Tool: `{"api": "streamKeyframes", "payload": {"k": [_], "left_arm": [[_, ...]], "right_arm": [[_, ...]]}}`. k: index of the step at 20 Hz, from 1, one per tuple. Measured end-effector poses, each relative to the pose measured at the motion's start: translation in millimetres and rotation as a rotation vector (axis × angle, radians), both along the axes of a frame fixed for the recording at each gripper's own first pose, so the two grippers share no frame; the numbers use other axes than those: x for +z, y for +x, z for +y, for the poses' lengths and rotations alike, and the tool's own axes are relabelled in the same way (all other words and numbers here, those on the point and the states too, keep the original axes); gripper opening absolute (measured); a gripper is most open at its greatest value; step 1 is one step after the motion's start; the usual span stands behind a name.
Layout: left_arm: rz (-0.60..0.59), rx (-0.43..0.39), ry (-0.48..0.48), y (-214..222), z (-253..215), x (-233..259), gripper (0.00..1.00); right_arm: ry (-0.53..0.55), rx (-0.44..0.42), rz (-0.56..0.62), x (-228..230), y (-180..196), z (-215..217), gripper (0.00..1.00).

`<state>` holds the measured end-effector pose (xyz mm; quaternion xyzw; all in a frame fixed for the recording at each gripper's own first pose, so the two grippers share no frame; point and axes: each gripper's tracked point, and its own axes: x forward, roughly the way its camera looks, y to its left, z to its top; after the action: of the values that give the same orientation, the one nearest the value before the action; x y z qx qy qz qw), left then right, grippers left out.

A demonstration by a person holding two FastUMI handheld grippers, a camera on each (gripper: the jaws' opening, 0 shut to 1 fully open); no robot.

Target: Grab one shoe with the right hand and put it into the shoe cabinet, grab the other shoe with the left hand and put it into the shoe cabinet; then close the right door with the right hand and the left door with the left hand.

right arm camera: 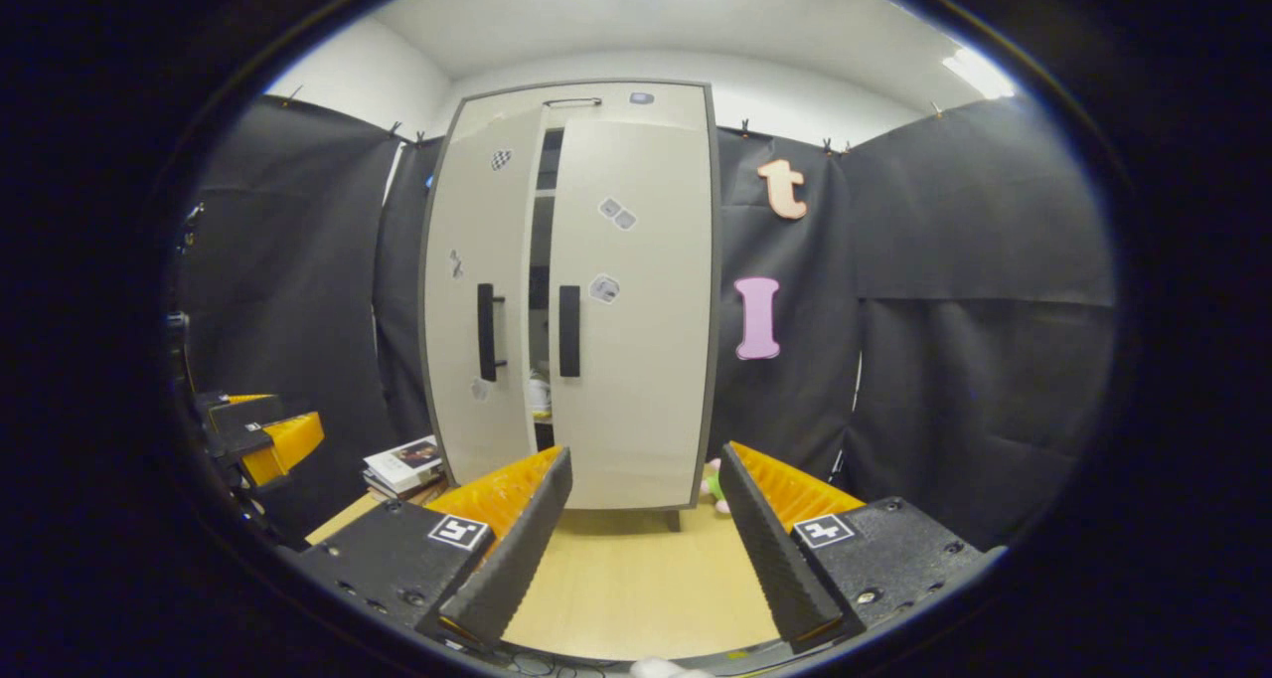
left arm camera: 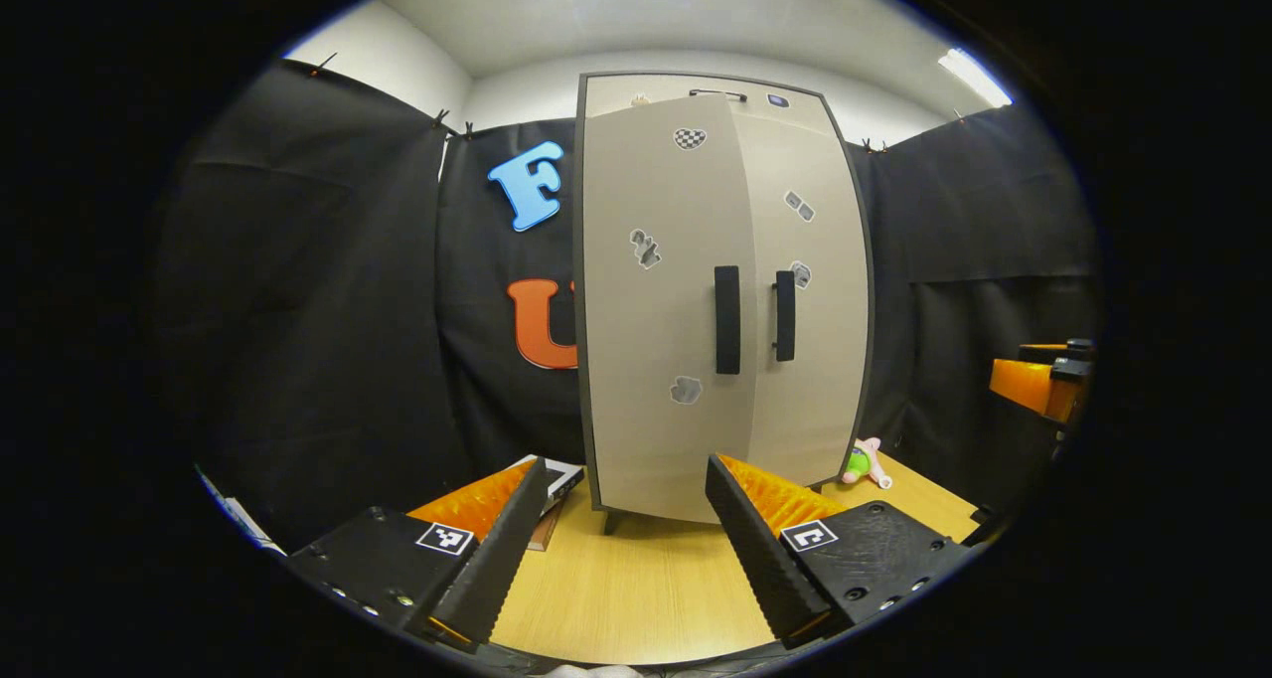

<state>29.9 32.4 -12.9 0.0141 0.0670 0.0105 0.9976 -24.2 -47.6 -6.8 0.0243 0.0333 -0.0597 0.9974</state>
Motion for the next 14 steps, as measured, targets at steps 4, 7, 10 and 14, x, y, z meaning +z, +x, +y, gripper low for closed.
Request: {"api": "streamKeyframes", "payload": {"k": [4,7,10,14], "left_arm": [[-0.015,0.017,0.013,-11,5,7,0.96],[-0.024,0.029,0.021,-14,2,12,0.96],[-0.031,0.023,0.023,-17,-6,19,0.96],[-0.043,0.024,0.021,-19,-12,26,0.96]], "right_arm": [[-0.005,0.006,-0.022,4,-3,4,0.97],[-0.023,0.034,-0.031,4,1,10,0.94],[-0.020,0.055,-0.027,4,1,8,0.97],[0.007,0.046,-0.030,6,-3,-2,0.97]]}}
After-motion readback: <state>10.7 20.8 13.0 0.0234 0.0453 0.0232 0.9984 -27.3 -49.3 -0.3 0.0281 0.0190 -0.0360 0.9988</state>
